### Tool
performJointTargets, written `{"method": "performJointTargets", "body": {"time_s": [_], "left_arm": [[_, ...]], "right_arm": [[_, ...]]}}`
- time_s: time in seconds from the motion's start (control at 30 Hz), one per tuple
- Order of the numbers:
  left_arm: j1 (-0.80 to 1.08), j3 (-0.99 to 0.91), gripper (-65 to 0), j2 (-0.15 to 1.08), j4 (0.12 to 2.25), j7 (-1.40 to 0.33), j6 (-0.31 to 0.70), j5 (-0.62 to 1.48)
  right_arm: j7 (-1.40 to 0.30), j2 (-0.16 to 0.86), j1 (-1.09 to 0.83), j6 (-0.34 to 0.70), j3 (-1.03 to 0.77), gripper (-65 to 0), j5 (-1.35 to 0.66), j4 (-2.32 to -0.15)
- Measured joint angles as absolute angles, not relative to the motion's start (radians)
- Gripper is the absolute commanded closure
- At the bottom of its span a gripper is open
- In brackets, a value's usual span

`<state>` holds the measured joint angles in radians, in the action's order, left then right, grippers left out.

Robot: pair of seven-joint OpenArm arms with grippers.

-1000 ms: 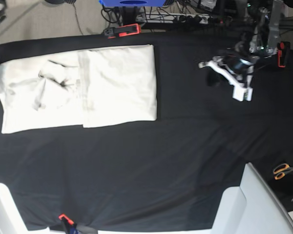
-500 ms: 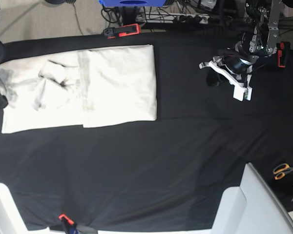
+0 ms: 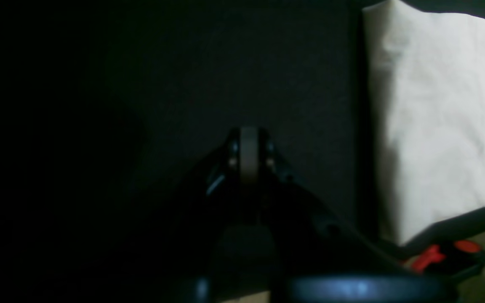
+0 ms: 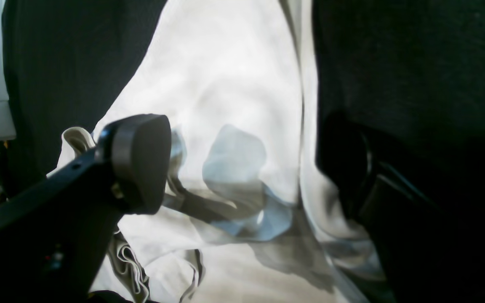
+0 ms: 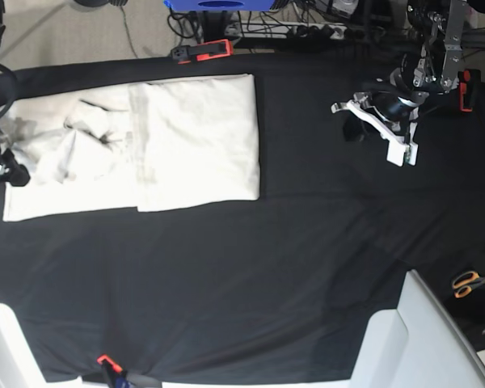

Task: Fold the T-shirt properly
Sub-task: 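Grasp the collar end of the strip with the right gripper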

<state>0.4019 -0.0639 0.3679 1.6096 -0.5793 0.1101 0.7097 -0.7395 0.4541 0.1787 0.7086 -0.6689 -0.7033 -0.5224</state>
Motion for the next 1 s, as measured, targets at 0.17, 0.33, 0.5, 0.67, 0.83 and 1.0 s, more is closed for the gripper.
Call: {"method": "performJointTargets", "body": {"time_s": [0.17,0.33,0.5,0.67,0.83,1.0], "left_arm": [[0.404,-0.064,0.0,0.368,1.592,-0.579,0.110,0.709],[0.402,-0.064,0.0,0.368,1.592,-0.579,0.110,0.709],[0.402,-0.064,0.0,0.366,1.592,-0.579,0.110,0.709],[0.402,-0.064,0.0,0.366,1.592,-0.579,0.110,0.709],[0.402,-0.064,0.0,0.366,1.592,-0.579,0.110,0.709],[0.402,-0.064,0.0,0.366,1.592,-0.579,0.110,0.709]], "right_arm": [[-0.731,0.451,0.164,0.713,-0.667,-44.7,-0.705,-0.524],[-0.733,0.448,0.149,0.716,-0.667,-32.3,-0.703,-0.523],[-0.762,0.446,0.146,0.715,-0.667,-29.4,-0.704,-0.522],[-0.796,0.446,0.147,0.728,-0.667,-42.6,-0.724,-0.524],[-0.815,0.448,0.151,0.734,-0.667,-39.8,-0.733,-0.524],[-0.808,0.445,0.151,0.719,-0.667,-35.0,-0.725,-0.524]]}}
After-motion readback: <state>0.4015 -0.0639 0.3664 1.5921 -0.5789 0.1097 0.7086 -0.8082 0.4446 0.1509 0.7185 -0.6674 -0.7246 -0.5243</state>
